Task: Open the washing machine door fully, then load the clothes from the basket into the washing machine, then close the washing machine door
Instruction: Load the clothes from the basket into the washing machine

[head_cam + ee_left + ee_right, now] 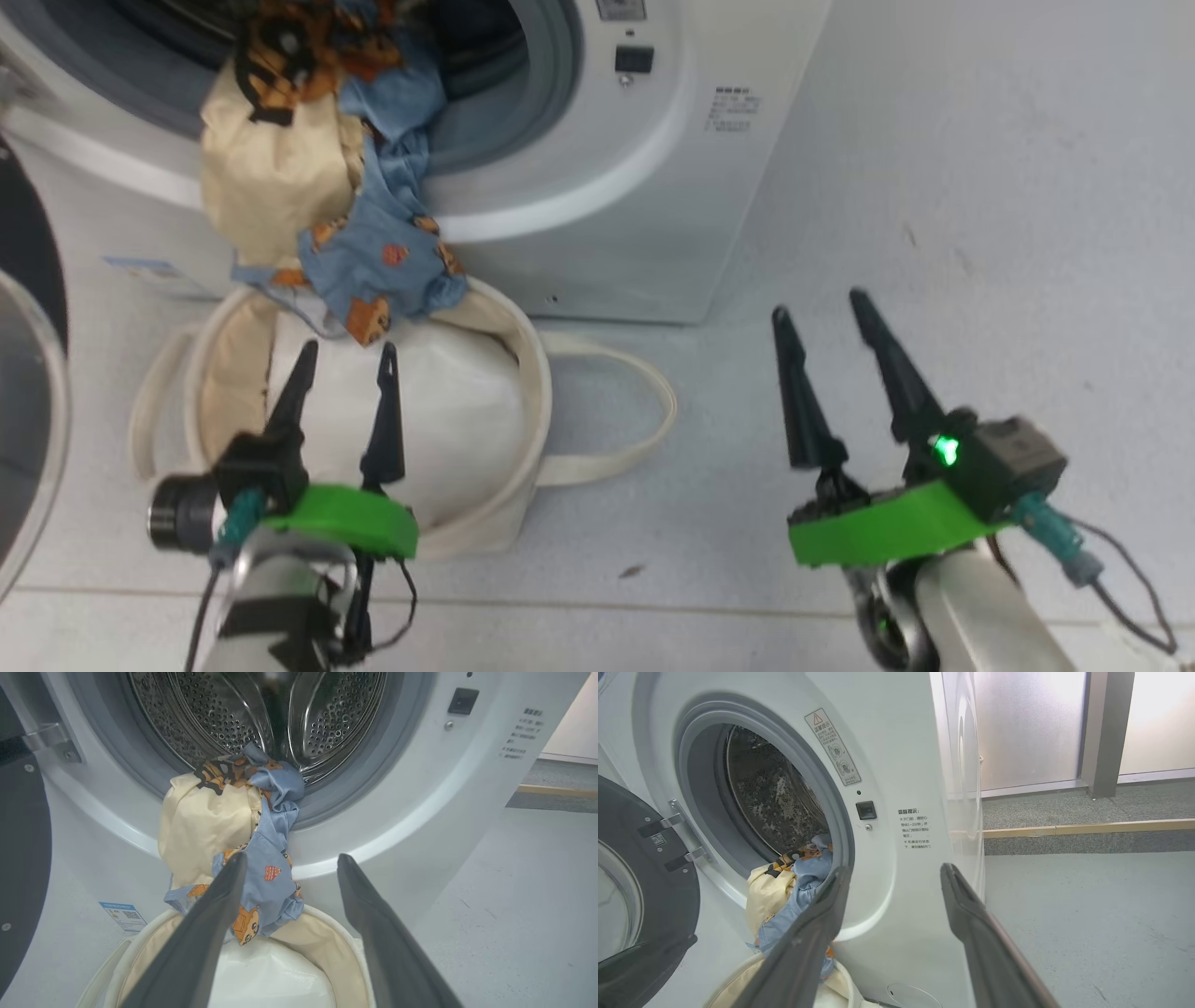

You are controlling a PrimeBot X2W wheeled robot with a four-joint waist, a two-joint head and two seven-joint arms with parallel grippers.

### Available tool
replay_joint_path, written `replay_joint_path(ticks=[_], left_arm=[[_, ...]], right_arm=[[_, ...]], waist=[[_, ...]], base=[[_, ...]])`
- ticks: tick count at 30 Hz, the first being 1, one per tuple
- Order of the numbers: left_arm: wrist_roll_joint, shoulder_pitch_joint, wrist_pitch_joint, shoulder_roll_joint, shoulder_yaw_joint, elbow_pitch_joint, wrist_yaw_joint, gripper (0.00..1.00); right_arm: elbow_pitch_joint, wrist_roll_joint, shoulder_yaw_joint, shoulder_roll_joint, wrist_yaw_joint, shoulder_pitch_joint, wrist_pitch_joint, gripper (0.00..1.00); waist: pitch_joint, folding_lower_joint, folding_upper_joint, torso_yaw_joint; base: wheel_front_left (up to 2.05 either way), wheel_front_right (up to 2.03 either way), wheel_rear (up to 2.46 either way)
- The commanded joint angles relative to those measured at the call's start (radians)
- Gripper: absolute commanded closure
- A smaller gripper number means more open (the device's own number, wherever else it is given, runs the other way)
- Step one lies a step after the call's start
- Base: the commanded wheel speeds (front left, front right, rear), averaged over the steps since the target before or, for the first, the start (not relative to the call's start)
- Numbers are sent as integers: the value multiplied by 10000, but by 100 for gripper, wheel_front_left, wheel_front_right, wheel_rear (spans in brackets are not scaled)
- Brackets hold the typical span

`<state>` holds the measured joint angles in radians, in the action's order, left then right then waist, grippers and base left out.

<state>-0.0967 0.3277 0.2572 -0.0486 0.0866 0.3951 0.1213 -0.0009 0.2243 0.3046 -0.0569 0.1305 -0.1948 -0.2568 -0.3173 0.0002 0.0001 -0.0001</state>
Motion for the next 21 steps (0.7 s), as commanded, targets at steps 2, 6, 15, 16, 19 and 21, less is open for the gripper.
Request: replay_joint_path(ticks=[2, 6, 15, 16, 19, 21], left_arm=[[48, 768, 46, -223, -427, 415, -192, 0], [-107, 2091, 46, -386, -785, 1783, -460, 0], [-701, 4644, 46, -892, -2047, 4990, -171, 0], [-694, 4886, 46, -953, -2088, 5235, -140, 0], [-725, 5526, 46, -1063, -2184, 5998, -118, 0], [-740, 5927, 46, -1094, -2160, 6481, -255, 0]], right_arm=[[-450, -88, 100, 67, 2, -354, -49, 0], [-449, -243, 133, 67, 2, -637, -49, 0], [-632, -281, 101, 67, 2, -1095, -49, 0], [-645, -298, 101, 67, 2, -1116, -49, 0], [-680, -344, 74, 67, 2, -1169, -49, 0], [-693, -382, 66, 67, 2, -1191, -49, 0]], waist=[[-930, -2, -1, -238], [-1641, -2, -1, -383], [-2526, -2, -1, -739], [-2617, -2, -1, -758], [-2865, -2, -1, -784], [-3018, -2, -1, -775]], base=[[0, 0, 0], [0, 0, 0], [0, 0, 0], [0, 0, 0], [0, 0, 0], [0, 0, 0]])
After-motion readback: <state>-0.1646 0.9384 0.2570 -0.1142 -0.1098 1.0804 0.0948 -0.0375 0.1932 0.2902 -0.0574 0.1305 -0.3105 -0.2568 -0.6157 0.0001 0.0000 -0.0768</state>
